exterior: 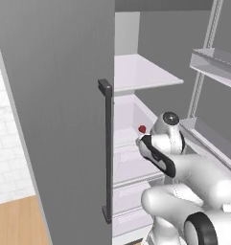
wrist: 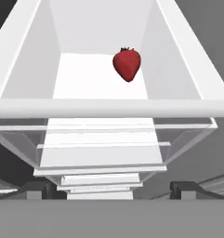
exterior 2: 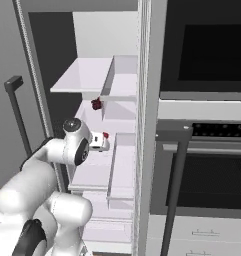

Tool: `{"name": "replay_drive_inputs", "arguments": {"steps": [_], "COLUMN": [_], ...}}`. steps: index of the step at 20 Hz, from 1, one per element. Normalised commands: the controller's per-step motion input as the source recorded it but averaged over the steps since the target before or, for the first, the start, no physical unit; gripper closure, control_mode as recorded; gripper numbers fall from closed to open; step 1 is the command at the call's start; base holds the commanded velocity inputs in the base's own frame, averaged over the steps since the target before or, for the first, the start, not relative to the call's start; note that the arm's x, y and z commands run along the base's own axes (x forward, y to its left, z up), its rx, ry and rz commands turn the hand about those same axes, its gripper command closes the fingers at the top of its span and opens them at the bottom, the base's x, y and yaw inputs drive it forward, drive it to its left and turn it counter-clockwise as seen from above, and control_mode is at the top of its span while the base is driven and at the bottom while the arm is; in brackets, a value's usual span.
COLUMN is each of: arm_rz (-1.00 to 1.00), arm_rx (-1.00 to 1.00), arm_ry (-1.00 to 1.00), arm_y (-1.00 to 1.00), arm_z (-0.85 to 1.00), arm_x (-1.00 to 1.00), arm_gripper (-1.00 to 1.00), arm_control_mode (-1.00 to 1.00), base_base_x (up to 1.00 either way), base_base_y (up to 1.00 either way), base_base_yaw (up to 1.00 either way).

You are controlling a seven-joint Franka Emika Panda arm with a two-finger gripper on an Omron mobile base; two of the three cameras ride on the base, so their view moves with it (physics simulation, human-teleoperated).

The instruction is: Take the strawberry from the fridge and place it on top of the pancake, located on the dining counter.

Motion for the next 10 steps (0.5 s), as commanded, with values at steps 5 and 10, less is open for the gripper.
{"name": "replay_drive_inputs", "arguments": {"steps": [5, 10], "arm_rz": [-0.07, -0.15], "arm_rx": [0.02, 0.0], "arm_ry": [-0.01, -0.01], "arm_y": [0.0, 0.0], "arm_z": [0.04, 0.18], "arm_x": [0.69, 0.34], "arm_gripper": [-1.0, -1.0], "arm_control_mode": [-1.0, -1.0], "base_base_x": [0.0, 0.0], "base_base_y": [0.0, 0.0], "base_base_yaw": [0.0, 0.0]}}
